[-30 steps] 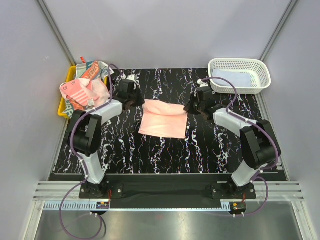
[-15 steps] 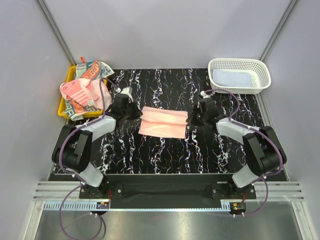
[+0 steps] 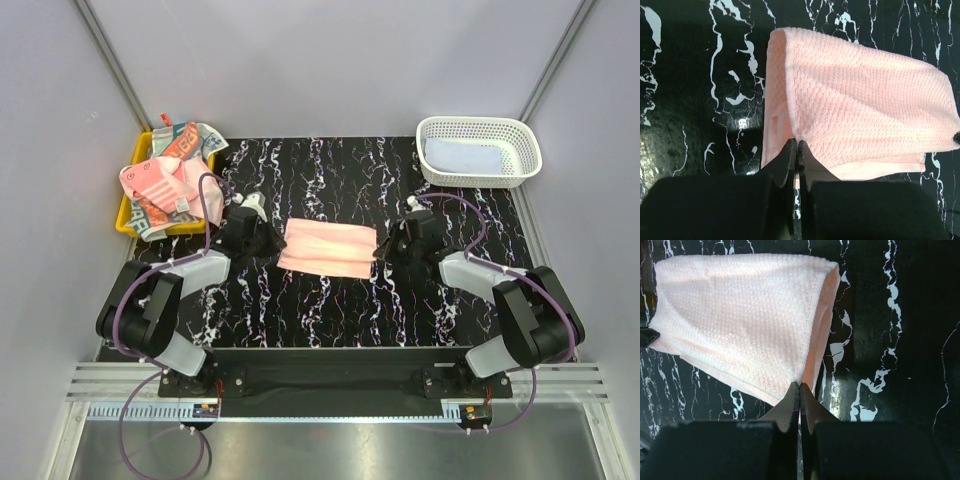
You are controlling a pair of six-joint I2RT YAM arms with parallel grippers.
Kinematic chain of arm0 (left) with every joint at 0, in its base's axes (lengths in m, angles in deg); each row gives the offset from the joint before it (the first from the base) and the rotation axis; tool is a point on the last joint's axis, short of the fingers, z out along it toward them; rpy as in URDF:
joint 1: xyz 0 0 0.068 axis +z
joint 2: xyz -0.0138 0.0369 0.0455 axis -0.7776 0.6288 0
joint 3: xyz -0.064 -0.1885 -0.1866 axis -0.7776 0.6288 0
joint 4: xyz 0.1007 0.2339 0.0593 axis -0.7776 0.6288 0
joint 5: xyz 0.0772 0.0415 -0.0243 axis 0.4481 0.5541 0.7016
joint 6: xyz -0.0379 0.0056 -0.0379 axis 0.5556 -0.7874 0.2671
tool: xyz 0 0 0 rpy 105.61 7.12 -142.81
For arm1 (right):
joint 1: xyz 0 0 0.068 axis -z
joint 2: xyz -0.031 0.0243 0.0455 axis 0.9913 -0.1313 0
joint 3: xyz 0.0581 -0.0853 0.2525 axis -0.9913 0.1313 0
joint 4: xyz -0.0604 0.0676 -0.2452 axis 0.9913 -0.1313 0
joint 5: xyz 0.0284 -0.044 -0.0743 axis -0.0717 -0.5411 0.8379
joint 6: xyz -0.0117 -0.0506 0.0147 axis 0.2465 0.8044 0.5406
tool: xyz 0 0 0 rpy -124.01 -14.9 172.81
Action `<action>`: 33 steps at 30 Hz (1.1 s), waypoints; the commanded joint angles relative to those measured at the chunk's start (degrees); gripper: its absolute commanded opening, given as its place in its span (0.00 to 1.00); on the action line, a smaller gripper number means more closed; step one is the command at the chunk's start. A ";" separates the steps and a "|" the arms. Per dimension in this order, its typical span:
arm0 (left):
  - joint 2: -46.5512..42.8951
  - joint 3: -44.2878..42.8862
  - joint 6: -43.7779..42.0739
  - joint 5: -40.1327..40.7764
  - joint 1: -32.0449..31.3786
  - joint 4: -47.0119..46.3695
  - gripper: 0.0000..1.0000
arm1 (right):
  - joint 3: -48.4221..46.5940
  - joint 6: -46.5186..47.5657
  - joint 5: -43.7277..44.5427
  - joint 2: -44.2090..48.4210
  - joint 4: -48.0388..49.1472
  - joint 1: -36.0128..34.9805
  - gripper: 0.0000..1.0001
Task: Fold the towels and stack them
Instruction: Fold the towel
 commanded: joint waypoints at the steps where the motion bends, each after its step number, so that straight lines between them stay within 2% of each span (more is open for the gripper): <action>1: -2.39 1.05 0.55 0.78 -0.58 -4.64 0.00 | 1.25 -2.00 -1.68 2.68 3.89 -0.99 0.00; 4: -2.21 1.32 1.60 2.36 -1.37 -4.03 0.00 | 2.22 -2.45 -2.03 2.51 4.59 -2.22 0.01; 7: -2.30 2.46 2.83 3.77 -2.07 -3.94 0.02 | 3.71 -3.06 -1.86 2.42 5.82 -3.45 0.07; 8: -2.38 2.90 3.10 3.95 -2.34 -4.03 0.06 | 4.41 -3.41 -1.86 2.50 6.17 -3.62 0.10; 12: -3.52 2.29 4.24 7.19 -2.51 -0.43 0.07 | 4.68 -3.42 -1.77 2.85 5.30 -3.80 0.15; 15: -5.10 0.71 3.89 9.55 -2.51 4.31 0.07 | 4.68 -3.15 -1.51 4.61 3.81 -3.80 0.14; 22: -7.57 -3.85 2.31 10.19 -2.51 11.17 0.00 | 3.37 -2.45 -0.37 9.62 -0.50 -3.80 0.05; 27: -7.13 -4.48 2.40 11.77 -2.51 14.43 0.00 | 4.07 -2.71 -1.33 9.98 -0.42 -3.98 0.05; 31: -5.91 -3.87 3.01 12.47 -2.51 15.75 0.00 | 4.25 -3.24 -1.24 8.93 0.46 -4.07 0.12; 33: -5.38 -3.43 2.92 12.56 -2.51 16.27 0.00 | 3.81 -3.50 -1.16 7.79 0.73 -4.33 0.19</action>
